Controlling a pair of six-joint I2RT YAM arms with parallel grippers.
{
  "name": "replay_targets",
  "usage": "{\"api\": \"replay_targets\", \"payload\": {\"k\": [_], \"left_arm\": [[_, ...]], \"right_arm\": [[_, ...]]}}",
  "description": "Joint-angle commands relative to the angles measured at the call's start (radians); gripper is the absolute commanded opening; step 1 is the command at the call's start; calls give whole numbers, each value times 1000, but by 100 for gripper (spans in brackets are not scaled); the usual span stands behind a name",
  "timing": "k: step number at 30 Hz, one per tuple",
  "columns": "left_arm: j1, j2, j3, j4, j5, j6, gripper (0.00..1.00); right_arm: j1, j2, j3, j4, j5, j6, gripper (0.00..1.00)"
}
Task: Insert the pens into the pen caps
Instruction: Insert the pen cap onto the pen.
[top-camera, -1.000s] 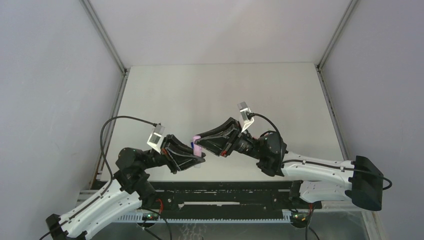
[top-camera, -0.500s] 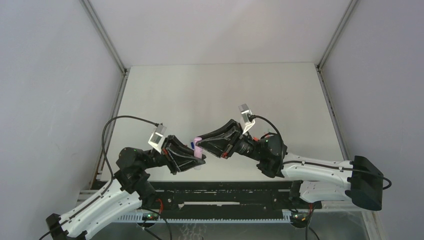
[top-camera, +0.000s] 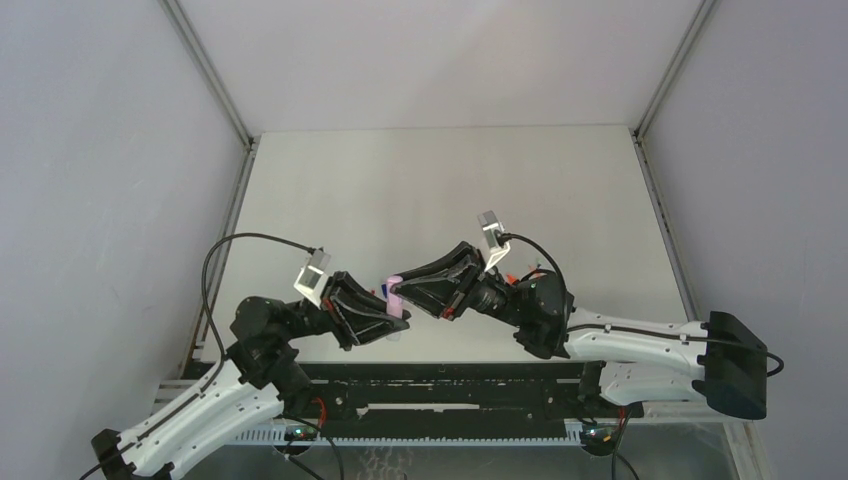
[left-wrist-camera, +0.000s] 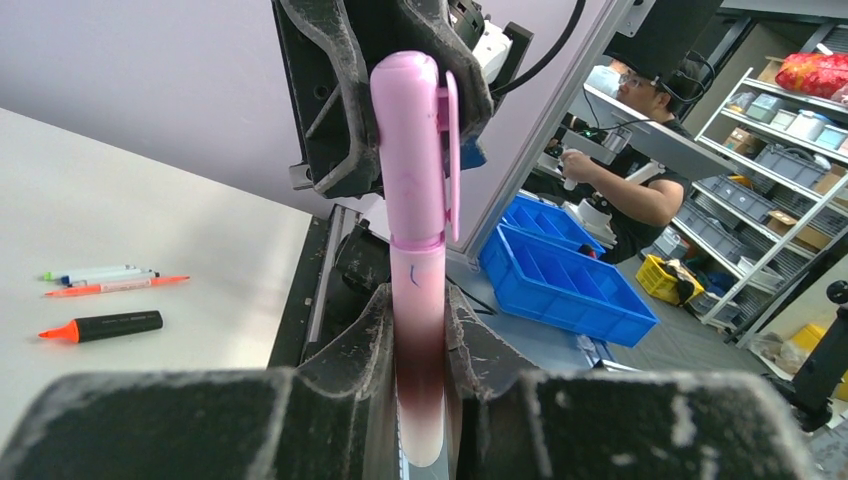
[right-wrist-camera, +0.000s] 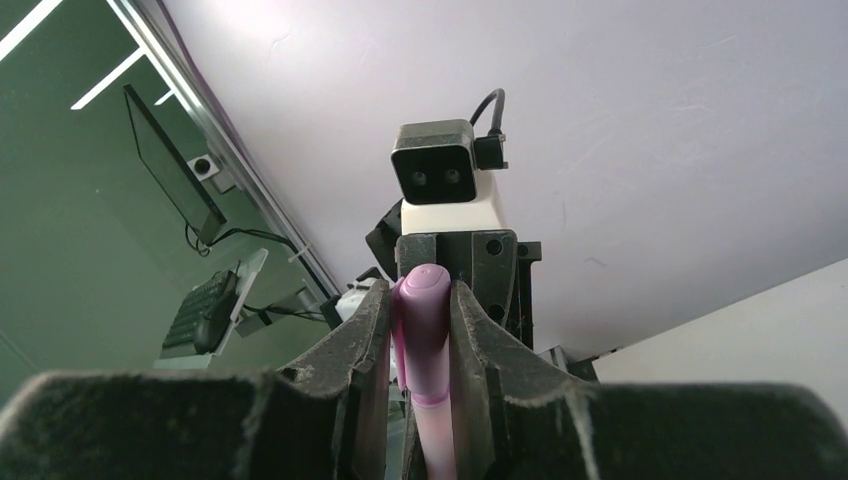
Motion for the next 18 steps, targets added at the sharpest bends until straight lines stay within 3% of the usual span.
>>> {"api": "replay_targets", "payload": {"k": [1, 6, 13, 18], "left_arm": [[1, -40, 125, 210, -136, 31, 0], [1, -38, 140, 207, -102, 30, 0], [1, -32, 145, 190, -70, 52, 0], [1, -11, 169, 91, -23, 127, 0]], "right_arm": [[33, 22, -55, -200, -59, -51, 0], [33, 35, -60, -180, -139, -65, 0], [30, 34, -56, -240, -135, -75, 0], [25, 12, -52, -275, -107, -69, 0]]}}
